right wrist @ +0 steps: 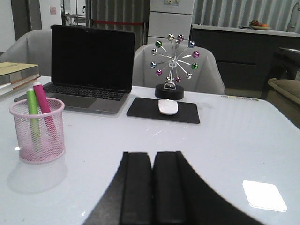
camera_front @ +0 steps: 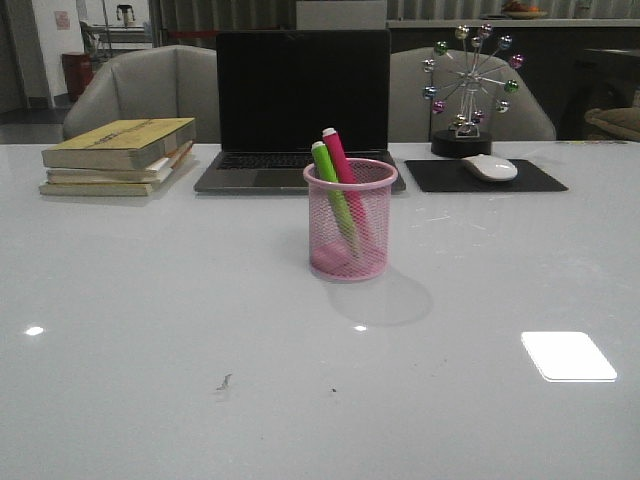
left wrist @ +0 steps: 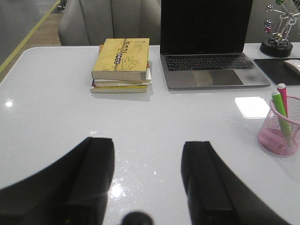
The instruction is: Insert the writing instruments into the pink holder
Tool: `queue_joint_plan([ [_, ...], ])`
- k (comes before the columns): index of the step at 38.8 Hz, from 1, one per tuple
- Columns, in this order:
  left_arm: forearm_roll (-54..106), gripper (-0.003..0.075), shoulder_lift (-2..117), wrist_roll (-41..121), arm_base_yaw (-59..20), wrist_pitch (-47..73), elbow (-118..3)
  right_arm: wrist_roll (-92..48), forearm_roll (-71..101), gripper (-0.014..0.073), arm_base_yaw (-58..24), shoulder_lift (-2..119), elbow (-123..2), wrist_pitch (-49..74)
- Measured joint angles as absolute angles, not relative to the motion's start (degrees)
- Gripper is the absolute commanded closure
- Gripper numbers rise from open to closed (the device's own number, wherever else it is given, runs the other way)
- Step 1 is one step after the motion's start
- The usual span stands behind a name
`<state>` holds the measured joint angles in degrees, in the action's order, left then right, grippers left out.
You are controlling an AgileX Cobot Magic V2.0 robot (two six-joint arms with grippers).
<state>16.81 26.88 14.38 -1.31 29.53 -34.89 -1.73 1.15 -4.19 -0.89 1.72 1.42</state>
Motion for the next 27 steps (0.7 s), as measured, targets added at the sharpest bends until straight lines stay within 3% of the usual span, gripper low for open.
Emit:
queue_joint_plan([
  [27,16.81,0.0315,26.88,14.38,-1.31,29.53,-34.89,-1.73,1.04,0.0569,-4.29,-0.89,1.72,10.79],
])
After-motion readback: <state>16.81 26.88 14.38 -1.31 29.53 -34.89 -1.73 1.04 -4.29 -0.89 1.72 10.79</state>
